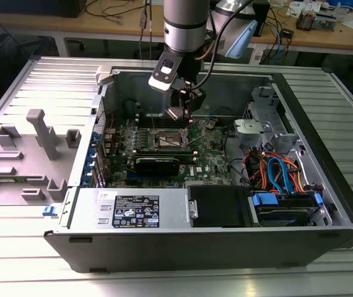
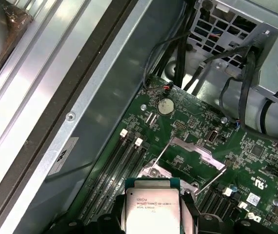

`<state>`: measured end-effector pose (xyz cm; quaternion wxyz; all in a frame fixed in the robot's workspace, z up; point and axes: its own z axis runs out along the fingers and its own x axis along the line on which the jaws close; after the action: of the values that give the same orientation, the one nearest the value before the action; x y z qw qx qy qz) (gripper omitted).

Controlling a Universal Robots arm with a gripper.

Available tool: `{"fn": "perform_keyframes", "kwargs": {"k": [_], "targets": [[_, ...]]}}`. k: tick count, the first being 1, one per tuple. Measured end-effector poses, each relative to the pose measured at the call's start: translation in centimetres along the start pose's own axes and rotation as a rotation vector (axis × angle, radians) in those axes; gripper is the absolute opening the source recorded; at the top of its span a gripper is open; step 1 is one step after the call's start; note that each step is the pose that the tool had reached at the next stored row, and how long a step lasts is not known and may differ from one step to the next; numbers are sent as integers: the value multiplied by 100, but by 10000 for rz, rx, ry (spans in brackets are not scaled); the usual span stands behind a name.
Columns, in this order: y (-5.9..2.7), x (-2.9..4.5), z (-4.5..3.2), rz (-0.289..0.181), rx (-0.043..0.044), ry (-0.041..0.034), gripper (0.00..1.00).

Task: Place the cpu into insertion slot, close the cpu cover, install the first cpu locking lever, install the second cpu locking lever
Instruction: 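Place the cpu into insertion slot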

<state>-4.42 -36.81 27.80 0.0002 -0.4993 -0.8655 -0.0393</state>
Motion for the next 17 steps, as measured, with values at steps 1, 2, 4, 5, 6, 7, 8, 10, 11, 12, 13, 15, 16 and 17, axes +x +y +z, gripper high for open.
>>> {"fn": "perform_keyframes", "kwargs": {"k": [1,2,4,5,6,7,8,10,11,12,13,15,16,17], "targets": [[0,0,1,3,-2,2,54],[0,0,2,5,-3,2,54],[0,0,2,5,-3,2,54],[0,0,2,5,-3,2,54],[0,0,2,5,-3,2,54],[0,0,2,6,-3,2,54],[0,0,2,5,-3,2,54],[0,0,2,6,-3,2,54],[0,0,2,8,-3,2,54],[0,0,2,14,-3,1,54],[-1,1,4,37,-4,0,54],[-3,1,18,298,-12,-22,54],[-3,0,27,487,-20,-35,54],[-4,0,35,628,-25,-45,54]]}}
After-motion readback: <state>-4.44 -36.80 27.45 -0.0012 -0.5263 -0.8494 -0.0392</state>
